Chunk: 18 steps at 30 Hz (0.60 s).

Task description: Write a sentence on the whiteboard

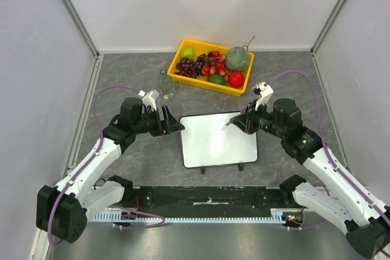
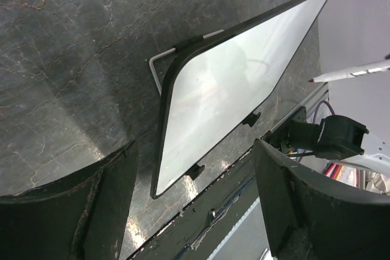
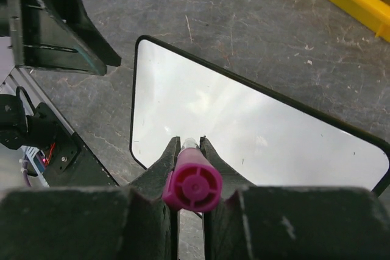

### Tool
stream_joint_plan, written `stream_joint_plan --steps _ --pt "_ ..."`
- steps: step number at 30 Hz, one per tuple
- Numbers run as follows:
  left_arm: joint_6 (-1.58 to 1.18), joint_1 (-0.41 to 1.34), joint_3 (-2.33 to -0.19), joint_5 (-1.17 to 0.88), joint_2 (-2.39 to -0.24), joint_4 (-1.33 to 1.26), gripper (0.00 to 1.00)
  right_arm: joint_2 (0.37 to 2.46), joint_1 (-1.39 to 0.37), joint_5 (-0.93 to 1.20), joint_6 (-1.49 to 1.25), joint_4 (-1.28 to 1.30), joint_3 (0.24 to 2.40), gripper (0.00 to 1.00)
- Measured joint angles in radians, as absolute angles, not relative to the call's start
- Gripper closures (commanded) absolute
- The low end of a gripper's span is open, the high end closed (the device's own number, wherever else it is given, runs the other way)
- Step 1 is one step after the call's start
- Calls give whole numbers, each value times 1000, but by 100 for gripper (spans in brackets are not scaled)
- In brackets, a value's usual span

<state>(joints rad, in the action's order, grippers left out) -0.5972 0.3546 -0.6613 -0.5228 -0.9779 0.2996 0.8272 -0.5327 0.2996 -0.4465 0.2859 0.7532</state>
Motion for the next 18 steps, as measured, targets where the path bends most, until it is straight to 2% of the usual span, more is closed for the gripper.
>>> stream_joint_plan --steps 10,18 --pt "-598 349 -673 -526 -1052 231 20 858 -533 362 -348 285 777 100" --pt "-618 348 -511 -532 -1017 101 18 802 -533 374 -331 285 761 100"
